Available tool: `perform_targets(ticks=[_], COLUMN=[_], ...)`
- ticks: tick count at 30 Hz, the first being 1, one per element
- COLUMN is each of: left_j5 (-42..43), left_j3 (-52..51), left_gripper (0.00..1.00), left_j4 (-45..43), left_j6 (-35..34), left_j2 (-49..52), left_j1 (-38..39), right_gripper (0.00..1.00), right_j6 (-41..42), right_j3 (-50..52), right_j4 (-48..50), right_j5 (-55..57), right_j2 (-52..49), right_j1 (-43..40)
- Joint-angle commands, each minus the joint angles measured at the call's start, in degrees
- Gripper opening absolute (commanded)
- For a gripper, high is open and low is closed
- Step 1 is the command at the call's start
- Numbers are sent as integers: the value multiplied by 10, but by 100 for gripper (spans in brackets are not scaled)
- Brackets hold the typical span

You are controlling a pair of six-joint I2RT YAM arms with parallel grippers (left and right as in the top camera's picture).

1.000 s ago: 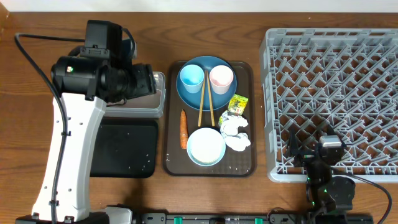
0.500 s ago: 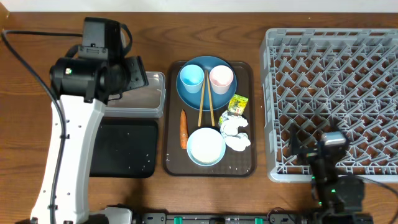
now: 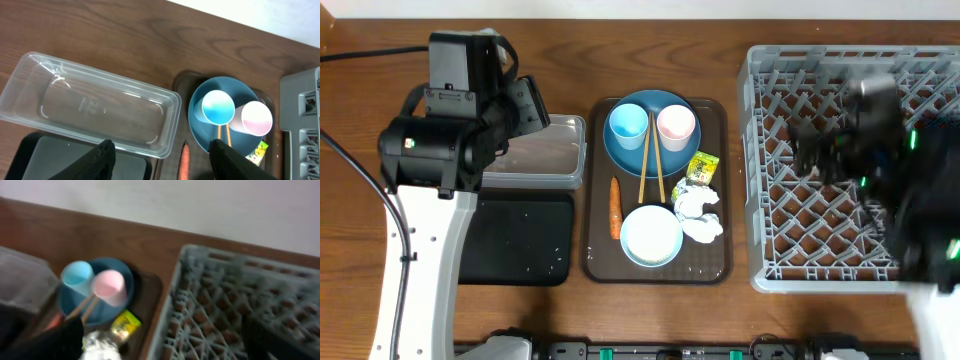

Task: Sort waste into correct bins and load items into the dishwasher rack
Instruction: 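Raise the left arm over the clear bin and tray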

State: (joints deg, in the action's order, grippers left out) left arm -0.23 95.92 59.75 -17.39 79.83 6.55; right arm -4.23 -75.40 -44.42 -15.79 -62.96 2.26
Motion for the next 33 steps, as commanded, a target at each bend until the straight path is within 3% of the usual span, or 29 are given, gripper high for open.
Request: perform_targets(ticks=[1,5,7,11,12,13,15,17,27,33], left_j5=[-7,18,80,157,156,156,156,156,143,143], left_j3=[11,11,11,11,11,11,11,11,11,11], left_gripper=[63,60,60,59,59,60,60,59,60,60], left_j4=[-1,25,37,48,52,57,65,71,73,77], left_j6=[-10,-63,-65,-44,-42,-38,-36,-32,-28,-28], left_j2=[-2,-2,-1,-1,-1,-1,-1,-1,-1,-1], left_j1=[1,-26,-56,-103,-106,-109,-109,-107,-107,-97], right_gripper=[99,99,99,99,91,73,29,22,23,31], right_j6=[-4,8,54,63,63,63,64,72,71,72], right_j3=[-147,-278,-297,-299,-299,-299,-298,-298,-298,-298], right_j4=[-102,-186,-186,-167,-167,-173,-195,-216,-314,-337], right_j5=[-45,-47,-79,-102,-93,-75,-38,-14,-4,-5], right_j2=[-91,-170,-182,-183,-185,-188,-191,-198,-280,-331], right_j1=[19,37,38,37,37,37,38,42,131,157])
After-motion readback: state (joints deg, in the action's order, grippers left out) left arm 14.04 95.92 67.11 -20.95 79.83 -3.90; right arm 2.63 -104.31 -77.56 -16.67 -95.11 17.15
